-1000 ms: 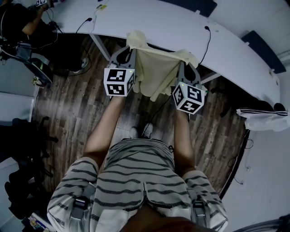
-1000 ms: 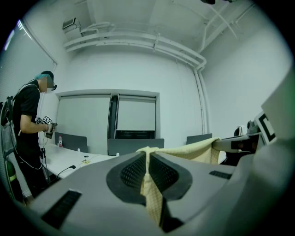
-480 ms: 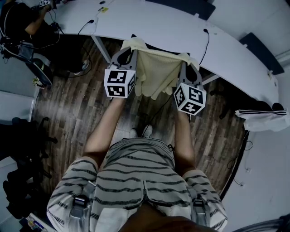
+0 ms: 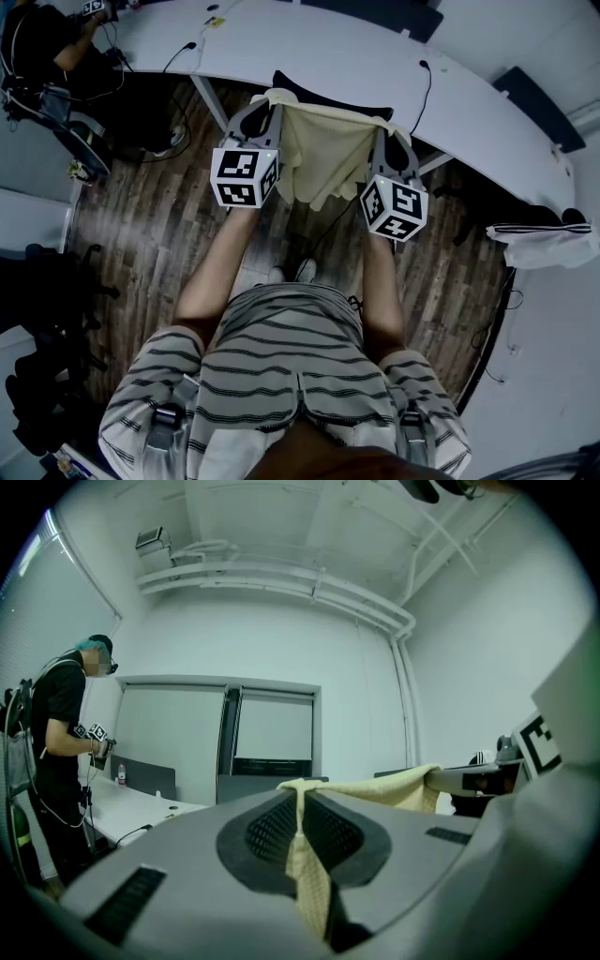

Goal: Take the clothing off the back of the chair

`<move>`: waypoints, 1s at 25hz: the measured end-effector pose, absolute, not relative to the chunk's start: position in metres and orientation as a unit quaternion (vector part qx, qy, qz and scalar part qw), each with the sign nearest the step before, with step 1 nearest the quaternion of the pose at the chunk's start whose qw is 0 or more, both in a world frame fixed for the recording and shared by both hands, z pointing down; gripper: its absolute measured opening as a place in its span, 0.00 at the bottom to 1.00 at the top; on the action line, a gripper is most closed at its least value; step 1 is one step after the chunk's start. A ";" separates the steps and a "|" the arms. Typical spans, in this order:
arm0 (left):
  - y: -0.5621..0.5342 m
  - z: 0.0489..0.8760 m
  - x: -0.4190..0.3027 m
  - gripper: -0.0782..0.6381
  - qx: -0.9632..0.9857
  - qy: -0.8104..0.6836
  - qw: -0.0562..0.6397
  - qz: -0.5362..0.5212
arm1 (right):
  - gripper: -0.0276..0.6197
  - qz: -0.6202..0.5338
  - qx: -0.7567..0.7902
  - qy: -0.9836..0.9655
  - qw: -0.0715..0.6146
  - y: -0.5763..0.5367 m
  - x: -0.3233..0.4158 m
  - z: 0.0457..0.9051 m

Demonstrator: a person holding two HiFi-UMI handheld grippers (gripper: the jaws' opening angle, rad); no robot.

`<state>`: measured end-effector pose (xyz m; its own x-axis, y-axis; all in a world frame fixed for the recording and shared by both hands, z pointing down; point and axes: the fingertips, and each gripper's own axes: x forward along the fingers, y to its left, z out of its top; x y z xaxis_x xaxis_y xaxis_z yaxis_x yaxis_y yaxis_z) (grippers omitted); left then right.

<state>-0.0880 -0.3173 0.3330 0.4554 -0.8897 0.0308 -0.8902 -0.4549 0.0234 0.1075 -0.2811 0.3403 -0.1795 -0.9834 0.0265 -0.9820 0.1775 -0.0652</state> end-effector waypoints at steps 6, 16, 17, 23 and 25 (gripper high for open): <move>-0.301 0.328 -0.090 0.15 0.854 -0.520 0.013 0.003 | 0.08 -0.030 -0.638 0.769 0.015 -0.268 0.105 0.335; -0.273 0.328 -0.096 0.15 0.855 -0.518 0.015 -0.005 | 0.08 -0.022 -0.638 0.770 0.009 -0.242 0.099 0.337; -0.270 0.329 -0.096 0.15 0.856 -0.517 0.016 -0.004 | 0.08 -0.023 -0.638 0.770 0.008 -0.240 0.099 0.339; -0.255 0.332 -0.097 0.15 0.855 -0.518 0.016 -0.003 | 0.08 -0.023 -0.638 0.770 0.002 -0.226 0.098 0.345; -0.251 0.334 -0.097 0.15 0.855 -0.519 0.017 -0.003 | 0.08 -0.023 -0.638 0.770 0.001 -0.222 0.098 0.347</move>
